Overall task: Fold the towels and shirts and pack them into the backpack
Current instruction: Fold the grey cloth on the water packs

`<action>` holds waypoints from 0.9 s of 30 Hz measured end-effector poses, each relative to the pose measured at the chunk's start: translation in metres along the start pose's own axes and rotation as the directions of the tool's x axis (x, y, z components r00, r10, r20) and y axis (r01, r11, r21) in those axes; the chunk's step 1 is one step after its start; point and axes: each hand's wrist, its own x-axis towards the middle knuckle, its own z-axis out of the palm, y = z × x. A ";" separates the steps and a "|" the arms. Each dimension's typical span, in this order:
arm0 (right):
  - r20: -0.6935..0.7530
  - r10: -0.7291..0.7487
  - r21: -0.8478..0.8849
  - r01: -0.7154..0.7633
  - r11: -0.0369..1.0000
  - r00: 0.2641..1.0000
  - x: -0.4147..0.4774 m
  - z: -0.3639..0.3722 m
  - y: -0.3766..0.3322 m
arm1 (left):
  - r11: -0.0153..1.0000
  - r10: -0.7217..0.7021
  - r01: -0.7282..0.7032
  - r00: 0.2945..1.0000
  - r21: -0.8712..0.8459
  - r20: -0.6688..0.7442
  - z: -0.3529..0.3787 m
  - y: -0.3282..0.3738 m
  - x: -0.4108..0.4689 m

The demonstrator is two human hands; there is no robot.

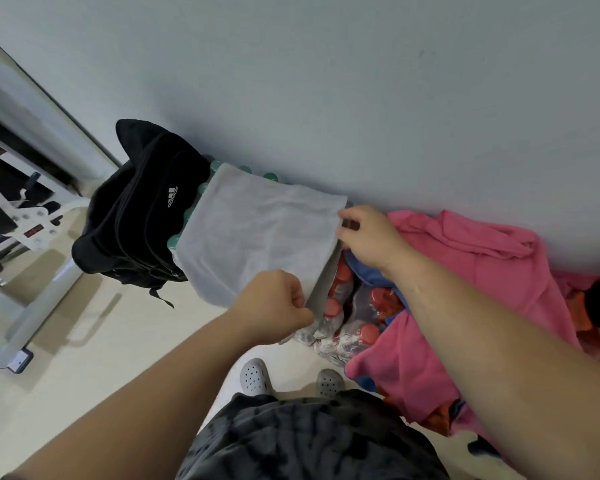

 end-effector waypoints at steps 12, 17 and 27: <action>-0.144 -0.094 0.016 0.097 0.995 0.985 -0.007 -0.012 -0.013 | 0.996 -0.083 0.084 0.988 -0.006 0.134 0.003 0.011 0.001; -0.074 -0.059 -0.135 0.049 0.990 0.995 -0.012 -0.011 -0.004 | 0.999 -0.042 0.043 0.981 -0.002 0.189 0.008 0.017 0.006; 0.087 -0.147 -0.554 0.170 0.815 0.985 -0.040 0.044 -0.031 | 0.988 -0.036 0.073 0.966 0.138 -0.257 -0.019 -0.044 0.034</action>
